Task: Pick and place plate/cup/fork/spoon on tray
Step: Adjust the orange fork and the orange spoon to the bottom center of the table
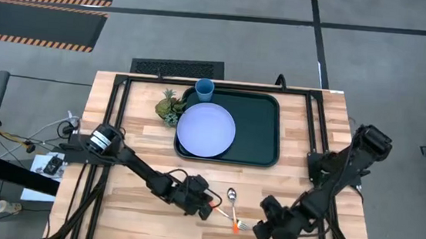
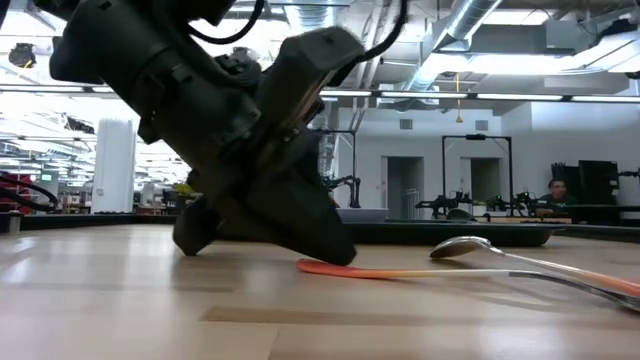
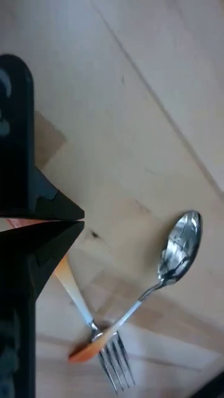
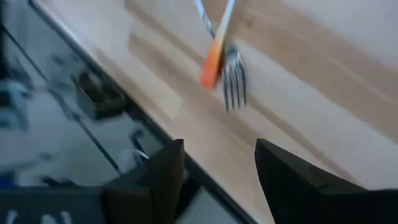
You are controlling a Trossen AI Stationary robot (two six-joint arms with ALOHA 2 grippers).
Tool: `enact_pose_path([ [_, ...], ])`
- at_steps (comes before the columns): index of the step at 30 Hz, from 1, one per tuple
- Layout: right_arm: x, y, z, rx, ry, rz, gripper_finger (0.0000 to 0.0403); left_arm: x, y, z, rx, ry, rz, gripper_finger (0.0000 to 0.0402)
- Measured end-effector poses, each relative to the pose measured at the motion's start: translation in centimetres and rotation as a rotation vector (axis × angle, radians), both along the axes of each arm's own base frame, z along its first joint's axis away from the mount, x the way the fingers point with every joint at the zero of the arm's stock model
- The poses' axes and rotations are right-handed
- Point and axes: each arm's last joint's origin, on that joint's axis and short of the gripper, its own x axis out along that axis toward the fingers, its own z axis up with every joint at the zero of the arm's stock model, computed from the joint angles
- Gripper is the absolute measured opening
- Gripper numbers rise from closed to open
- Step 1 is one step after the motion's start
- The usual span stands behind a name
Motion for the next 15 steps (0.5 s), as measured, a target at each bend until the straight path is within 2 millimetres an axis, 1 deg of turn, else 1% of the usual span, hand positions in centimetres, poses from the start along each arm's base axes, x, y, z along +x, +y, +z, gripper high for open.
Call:
enact_pose_path([
  [3, -0.1, 0.0, -1.2, 0.008, -0.025, -0.072, 0.0227, 0.2, -0.2, 0.1, -0.008, -0.001, -0.013, 0.0000],
  [6, -0.2, 0.2, -2.2, -0.008, 0.003, -0.094, 0.0228, 0.2, -0.3, 0.2, -0.019, -0.006, -0.020, 0.0000],
  [11, -0.3, 1.5, -4.4, 0.025, 0.056, -0.126, 0.0228, 0.2, -0.6, 0.3, -0.040, -0.018, -0.030, 0.0000],
  [15, 0.0, 2.7, -6.1, 0.052, 0.046, -0.148, 0.0228, 0.2, -0.7, 0.3, -0.044, -0.018, -0.036, 0.0000],
])
